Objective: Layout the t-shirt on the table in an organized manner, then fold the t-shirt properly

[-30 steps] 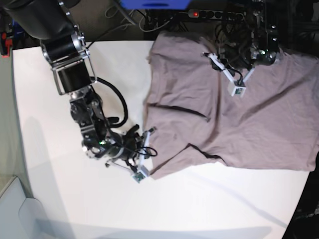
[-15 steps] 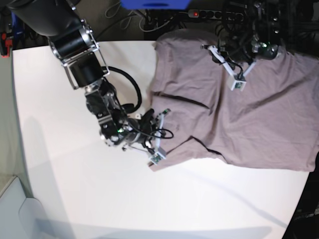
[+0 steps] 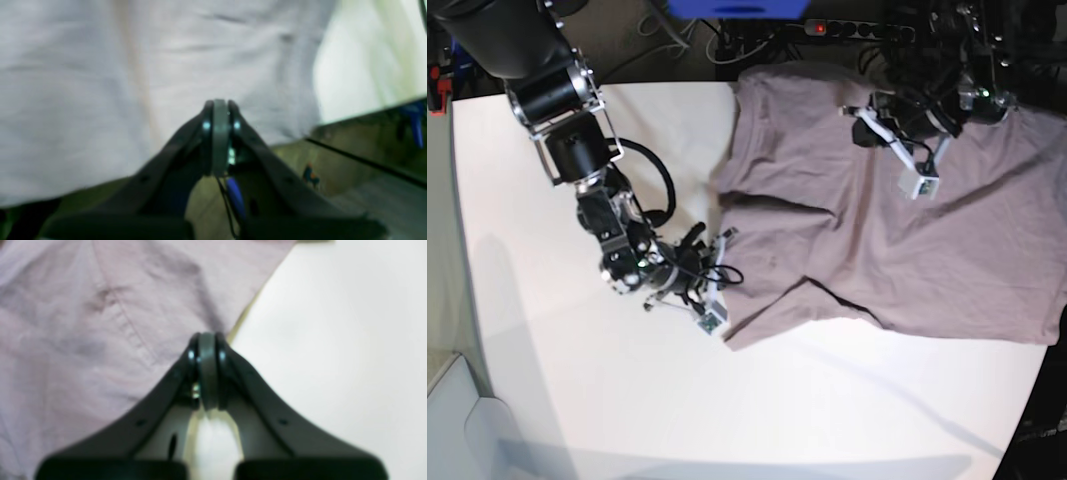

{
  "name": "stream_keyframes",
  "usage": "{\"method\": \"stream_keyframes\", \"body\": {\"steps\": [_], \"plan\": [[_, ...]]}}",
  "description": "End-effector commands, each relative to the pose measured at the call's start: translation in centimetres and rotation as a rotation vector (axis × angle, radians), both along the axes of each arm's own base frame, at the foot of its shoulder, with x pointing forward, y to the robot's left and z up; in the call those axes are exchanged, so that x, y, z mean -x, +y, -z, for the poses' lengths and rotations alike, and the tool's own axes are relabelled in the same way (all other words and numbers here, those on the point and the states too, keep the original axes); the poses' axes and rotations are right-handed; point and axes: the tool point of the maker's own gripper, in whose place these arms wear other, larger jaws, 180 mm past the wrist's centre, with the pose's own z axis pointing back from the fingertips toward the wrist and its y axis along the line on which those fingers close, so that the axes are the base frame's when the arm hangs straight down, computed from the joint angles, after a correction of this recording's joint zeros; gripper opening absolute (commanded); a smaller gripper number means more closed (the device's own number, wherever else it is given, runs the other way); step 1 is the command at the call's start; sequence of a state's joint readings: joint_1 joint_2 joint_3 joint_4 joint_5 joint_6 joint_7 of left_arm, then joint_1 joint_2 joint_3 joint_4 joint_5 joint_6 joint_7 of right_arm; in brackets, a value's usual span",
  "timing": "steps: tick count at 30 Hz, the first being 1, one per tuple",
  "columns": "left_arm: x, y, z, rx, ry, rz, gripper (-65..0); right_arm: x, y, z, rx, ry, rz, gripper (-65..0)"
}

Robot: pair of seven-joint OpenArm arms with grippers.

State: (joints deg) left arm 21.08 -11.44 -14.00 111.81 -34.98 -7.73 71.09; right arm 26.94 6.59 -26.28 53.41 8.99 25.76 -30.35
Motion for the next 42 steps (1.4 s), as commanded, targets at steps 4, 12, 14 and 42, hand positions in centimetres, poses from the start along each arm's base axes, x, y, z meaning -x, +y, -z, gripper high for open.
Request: {"method": "stream_keyframes", "body": {"steps": [4,12,14,42], "plan": [[-0.9,2.5,-1.1,-0.021,-0.041,-0.073,-65.0,-2.0,-4.3,-0.8,0.106,-0.023,0.032,-65.0],[-1.2,4.8,-1.5,-0.048,-0.057,-0.139,-65.0,-6.1,-11.8,-3.2,0.137,-0.051,0.191,-65.0],[-1.3,4.8,-1.5,-0.047,-0.059,-0.139,-65.0,-6.5,-12.5,-3.8,0.142,-0.062,0.203,-65.0],[-2.4,6.8,1.7,-0.041,0.025,-0.195,-65.0,-1.7,-0.8,-6.9,0.227,-0.142,-0.122,-41.1]]}}
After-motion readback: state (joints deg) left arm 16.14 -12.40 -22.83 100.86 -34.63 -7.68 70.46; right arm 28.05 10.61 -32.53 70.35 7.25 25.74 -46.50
